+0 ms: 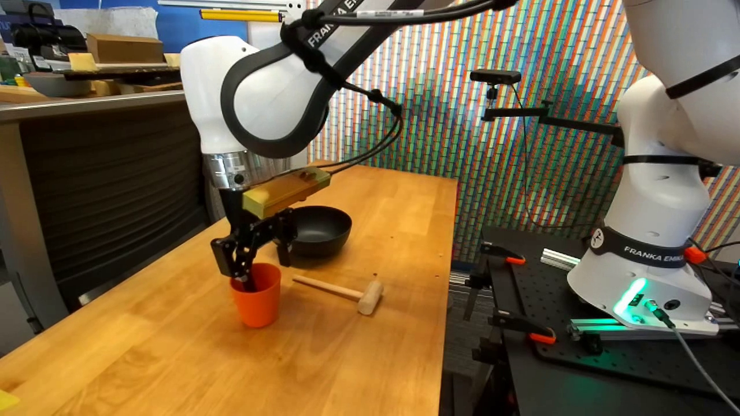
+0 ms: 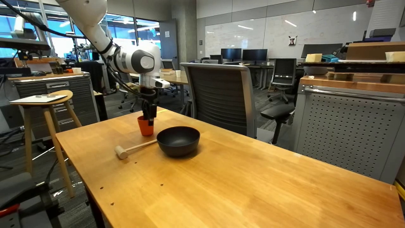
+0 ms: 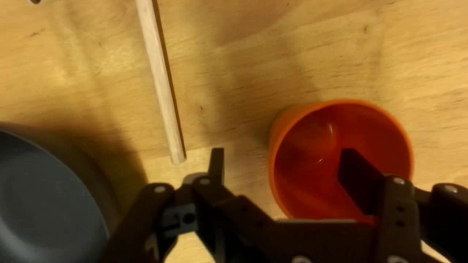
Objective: Put the cup in the bowl
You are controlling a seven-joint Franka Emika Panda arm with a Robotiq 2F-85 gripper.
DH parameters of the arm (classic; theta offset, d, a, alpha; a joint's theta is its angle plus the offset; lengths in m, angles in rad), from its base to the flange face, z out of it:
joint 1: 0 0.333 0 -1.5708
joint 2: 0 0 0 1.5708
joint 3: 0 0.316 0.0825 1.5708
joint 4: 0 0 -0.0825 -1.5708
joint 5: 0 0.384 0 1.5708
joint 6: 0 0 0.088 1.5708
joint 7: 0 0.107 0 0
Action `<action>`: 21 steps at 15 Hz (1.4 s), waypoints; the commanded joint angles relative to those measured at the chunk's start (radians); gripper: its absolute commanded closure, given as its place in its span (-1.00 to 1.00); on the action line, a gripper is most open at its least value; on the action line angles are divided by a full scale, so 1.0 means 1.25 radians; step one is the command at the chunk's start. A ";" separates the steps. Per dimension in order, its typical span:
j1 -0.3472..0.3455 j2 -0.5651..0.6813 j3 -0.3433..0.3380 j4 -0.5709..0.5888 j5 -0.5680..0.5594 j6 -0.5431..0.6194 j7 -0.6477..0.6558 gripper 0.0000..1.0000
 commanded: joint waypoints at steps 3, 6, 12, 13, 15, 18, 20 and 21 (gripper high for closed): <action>0.043 0.068 -0.061 0.098 -0.046 -0.024 0.058 0.30; 0.033 0.067 -0.050 0.093 -0.020 -0.033 0.059 0.74; 0.015 0.034 -0.025 0.045 0.053 -0.033 0.060 0.82; 0.010 0.014 -0.029 0.026 0.064 -0.024 0.065 0.81; 0.007 -0.045 -0.054 -0.034 0.066 0.012 0.103 0.81; -0.017 -0.138 -0.091 -0.129 0.059 0.061 0.167 0.81; -0.042 -0.200 -0.112 -0.190 0.059 0.086 0.199 0.81; -0.056 -0.229 -0.120 -0.218 0.059 0.097 0.216 0.81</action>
